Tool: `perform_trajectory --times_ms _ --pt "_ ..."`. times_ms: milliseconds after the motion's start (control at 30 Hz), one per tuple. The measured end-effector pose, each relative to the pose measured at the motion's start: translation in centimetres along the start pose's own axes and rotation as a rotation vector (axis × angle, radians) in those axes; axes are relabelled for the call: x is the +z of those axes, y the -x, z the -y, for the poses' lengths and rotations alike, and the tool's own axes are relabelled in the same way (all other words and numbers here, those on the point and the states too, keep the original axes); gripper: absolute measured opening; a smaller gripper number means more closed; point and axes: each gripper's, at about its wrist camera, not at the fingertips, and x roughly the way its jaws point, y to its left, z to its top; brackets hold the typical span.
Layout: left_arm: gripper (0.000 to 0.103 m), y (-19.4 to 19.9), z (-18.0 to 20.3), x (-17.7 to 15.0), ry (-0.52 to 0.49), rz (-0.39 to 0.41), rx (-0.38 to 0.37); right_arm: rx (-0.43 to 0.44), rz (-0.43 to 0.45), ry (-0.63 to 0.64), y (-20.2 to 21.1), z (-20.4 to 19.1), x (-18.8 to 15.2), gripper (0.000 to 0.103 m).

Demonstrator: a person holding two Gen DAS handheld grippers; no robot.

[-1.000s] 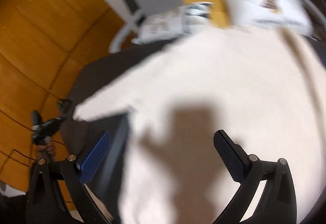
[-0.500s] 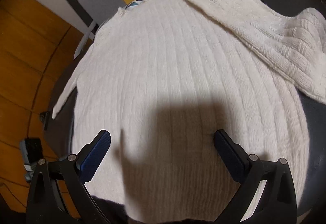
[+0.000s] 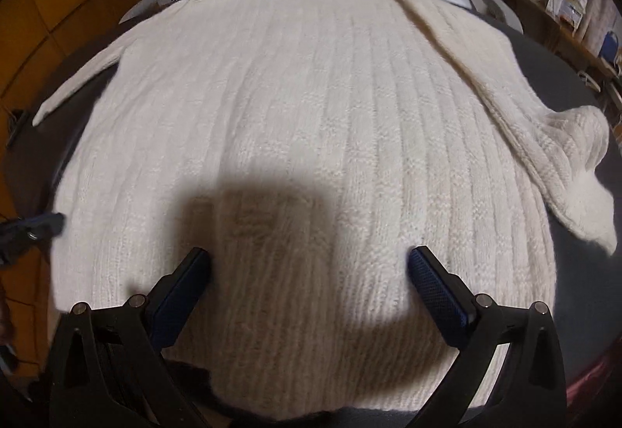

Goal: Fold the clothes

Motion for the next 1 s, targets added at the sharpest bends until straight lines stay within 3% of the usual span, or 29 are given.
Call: perform_trajectory --times_ms 67,233,300,400,533,633,733,800,900,1000 --pt "0.006 0.5 -0.3 0.5 0.004 -0.009 0.019 0.011 -0.007 -0.007 0.2 -0.1 0.1 0.103" --pt "0.006 2.6 -3.5 -0.3 -0.026 -0.017 0.077 0.147 0.018 -0.114 2.4 3.2 0.7 0.103" --pt "0.006 2.2 -4.0 0.1 -0.027 -0.023 0.072 0.108 0.034 -0.128 3.1 4.9 0.6 0.103" --pt "0.006 2.6 -4.2 -0.2 -0.059 -0.019 0.108 0.052 -0.016 -0.162 1.9 6.7 -0.4 0.103" --pt "0.008 2.9 -4.5 -0.1 -0.045 -0.028 0.151 -0.013 -0.005 -0.081 1.5 5.1 -1.4 0.103" --pt "0.01 5.6 -5.2 0.0 0.005 0.01 0.173 0.0 -0.028 -0.082 1.6 5.1 -0.9 0.103" --pt "0.011 8.1 -6.2 0.1 0.013 0.11 0.154 0.063 -0.002 -0.109 3.0 5.9 0.9 0.103" --pt "0.014 7.8 -4.9 0.8 -0.016 0.132 0.071 0.083 0.043 -0.098 3.8 6.2 2.5 0.103" --pt "0.014 4.9 -2.6 1.3 -0.11 0.085 0.073 0.099 0.066 -0.081 2.4 6.8 5.6 0.103" --pt "0.014 1.6 -2.2 0.5 -0.162 -0.028 0.115 0.076 0.018 -0.094 -0.9 7.9 6.8 0.103"
